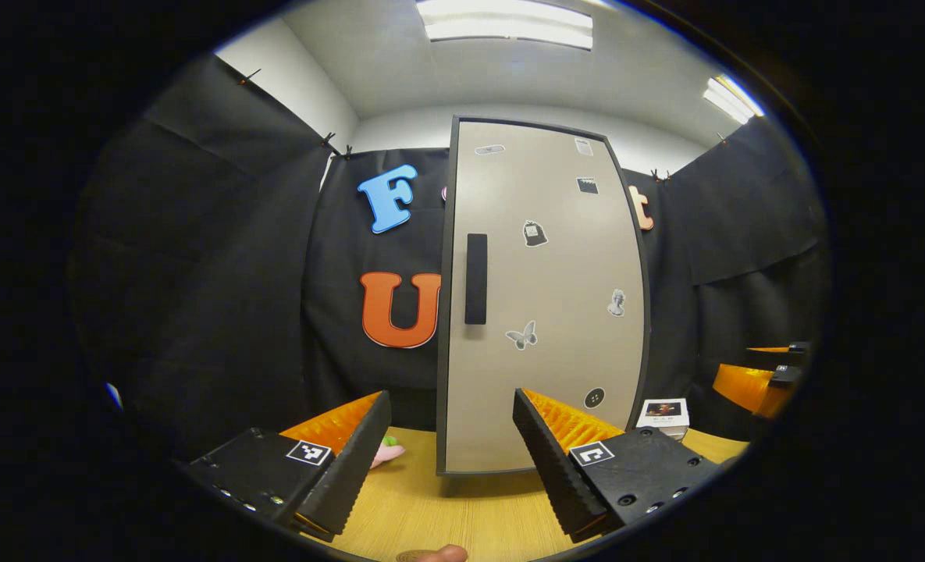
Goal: Open the cabinet door with the right hand, grasp the bottle in the cabinet with the left hand and place it on the coaster, then close the cabinet door with the right hand.
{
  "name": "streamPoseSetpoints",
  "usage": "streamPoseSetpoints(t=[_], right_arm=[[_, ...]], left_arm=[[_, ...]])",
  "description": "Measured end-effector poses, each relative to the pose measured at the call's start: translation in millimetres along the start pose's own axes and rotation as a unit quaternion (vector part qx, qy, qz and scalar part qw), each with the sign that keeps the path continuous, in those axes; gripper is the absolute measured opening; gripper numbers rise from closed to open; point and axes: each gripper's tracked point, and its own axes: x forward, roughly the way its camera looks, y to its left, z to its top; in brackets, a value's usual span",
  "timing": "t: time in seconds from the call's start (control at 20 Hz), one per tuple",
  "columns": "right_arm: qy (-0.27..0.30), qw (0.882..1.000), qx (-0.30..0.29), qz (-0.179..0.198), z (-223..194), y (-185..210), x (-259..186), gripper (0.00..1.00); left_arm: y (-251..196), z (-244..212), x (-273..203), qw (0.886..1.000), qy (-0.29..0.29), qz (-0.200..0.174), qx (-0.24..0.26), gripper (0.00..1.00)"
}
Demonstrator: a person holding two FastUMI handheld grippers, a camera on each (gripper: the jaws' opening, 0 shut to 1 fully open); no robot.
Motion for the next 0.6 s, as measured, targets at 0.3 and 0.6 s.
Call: streamPoseSetpoints(t=[0.3,0.6], right_arm=[[-0.01,0.999,-0.02,0.039,24.8,14.5,17.0,0.99],[0.0,0.991,-0.018,0.132,67.9,62.5,59.1,0.95]], left_arm=[[1.1,-2.0,-4.2,1.0,0.002,0.007,0.003,0.95],[10.8,-7.8,-19.0,1.0,0.008,0.022,0.005,0.95]])
